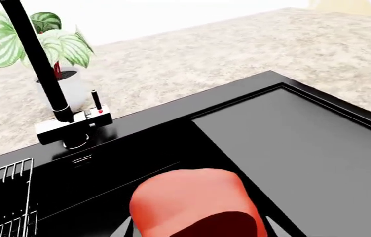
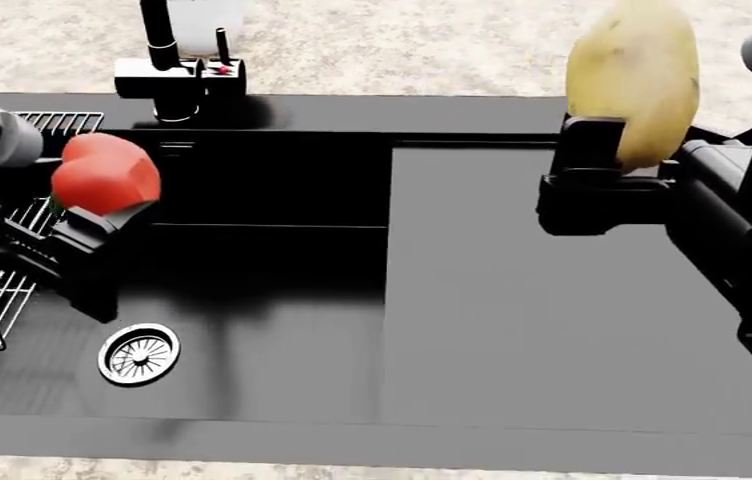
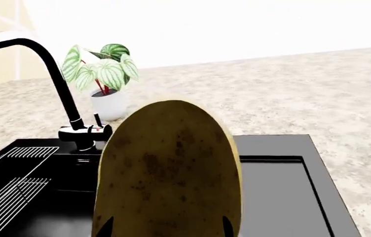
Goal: Pick the vegetables from the sink and place them on the cutting board.
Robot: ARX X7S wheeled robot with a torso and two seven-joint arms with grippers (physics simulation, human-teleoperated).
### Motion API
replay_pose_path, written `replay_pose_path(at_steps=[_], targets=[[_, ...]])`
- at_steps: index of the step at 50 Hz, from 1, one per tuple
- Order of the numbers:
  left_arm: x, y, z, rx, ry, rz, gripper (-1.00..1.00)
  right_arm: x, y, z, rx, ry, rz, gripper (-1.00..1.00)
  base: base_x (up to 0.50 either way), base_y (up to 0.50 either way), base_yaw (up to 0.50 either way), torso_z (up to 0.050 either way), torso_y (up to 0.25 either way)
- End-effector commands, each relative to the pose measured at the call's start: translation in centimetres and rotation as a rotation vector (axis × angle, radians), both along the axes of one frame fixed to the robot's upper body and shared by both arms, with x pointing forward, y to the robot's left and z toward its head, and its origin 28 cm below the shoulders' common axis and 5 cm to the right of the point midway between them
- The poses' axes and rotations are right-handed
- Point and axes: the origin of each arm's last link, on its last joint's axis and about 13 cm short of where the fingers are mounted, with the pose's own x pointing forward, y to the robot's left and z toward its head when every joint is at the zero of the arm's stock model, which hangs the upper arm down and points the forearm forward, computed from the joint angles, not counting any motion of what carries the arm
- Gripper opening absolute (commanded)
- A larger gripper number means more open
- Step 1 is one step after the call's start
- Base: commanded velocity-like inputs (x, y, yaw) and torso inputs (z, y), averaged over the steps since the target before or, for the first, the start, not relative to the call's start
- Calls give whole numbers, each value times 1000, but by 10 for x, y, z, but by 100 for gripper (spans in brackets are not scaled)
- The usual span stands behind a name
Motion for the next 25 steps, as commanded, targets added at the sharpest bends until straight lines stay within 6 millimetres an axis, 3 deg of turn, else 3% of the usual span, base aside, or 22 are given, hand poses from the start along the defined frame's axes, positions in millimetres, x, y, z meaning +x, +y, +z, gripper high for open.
replay_pose_path(at_steps=[1, 25], targets=[[1, -1, -1, -8, 3, 3, -100, -1, 0, -7, -14, -11, 31, -100, 0, -500, 0, 0, 0], [2, -7, -1, 7, 5, -22, -100, 0, -2, -7, -5, -18, 27, -100, 0, -500, 0, 0, 0]])
